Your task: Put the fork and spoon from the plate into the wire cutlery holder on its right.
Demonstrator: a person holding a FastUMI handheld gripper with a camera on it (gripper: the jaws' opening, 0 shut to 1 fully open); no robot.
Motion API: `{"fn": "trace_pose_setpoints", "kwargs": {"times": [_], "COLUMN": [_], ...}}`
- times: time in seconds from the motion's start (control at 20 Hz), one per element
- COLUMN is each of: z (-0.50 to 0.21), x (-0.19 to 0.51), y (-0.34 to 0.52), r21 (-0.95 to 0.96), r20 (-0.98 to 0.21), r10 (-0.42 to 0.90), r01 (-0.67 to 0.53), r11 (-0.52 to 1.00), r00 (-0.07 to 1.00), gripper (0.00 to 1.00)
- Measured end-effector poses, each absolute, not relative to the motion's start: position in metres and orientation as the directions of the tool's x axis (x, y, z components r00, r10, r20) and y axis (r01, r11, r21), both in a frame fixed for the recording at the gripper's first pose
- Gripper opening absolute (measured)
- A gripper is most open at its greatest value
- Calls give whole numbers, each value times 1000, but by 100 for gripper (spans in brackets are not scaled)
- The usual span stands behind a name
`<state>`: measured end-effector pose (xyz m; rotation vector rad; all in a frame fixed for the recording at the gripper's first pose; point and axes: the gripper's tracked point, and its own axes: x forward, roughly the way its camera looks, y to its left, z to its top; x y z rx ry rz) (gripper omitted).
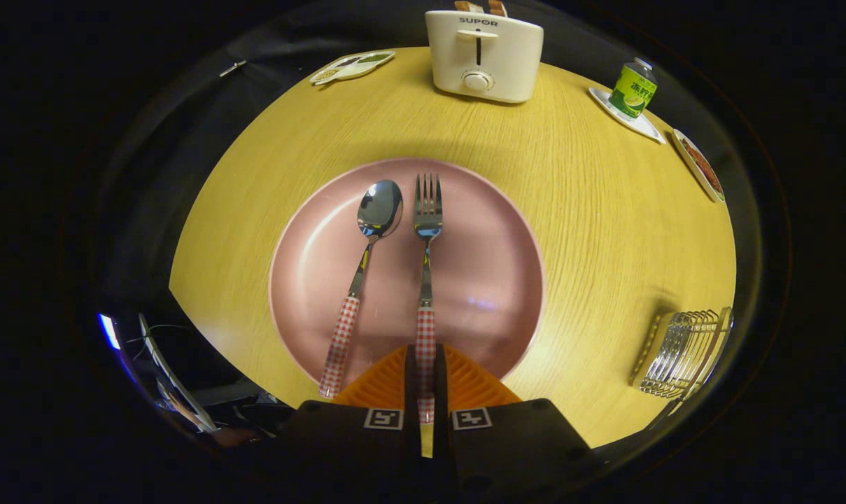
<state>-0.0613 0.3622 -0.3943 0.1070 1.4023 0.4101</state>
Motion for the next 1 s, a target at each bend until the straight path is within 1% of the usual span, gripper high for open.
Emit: {"fn": "trace_pose_setpoints", "kwargs": {"times": [0.15,0.3,0.55,0.75,0.9,1.0], "z": [-365,-323,-263,-241,-224,-226], "x": [-60,-51,-47,-59,-68,-75], "y": [351,327,259,194,150,122], "r21": [355,365,341,307,303,280], "r20": [-908,-874,-846,-868,-877,-897], "r10": [389,418,420,388,368,340], "r01": [-213,-233,-273,-279,-239,-231], "r11": [910,902,899,910,923,932], "r00": [152,248,327,309,310,284], "gripper": [11,11,11,10,11,11]}}
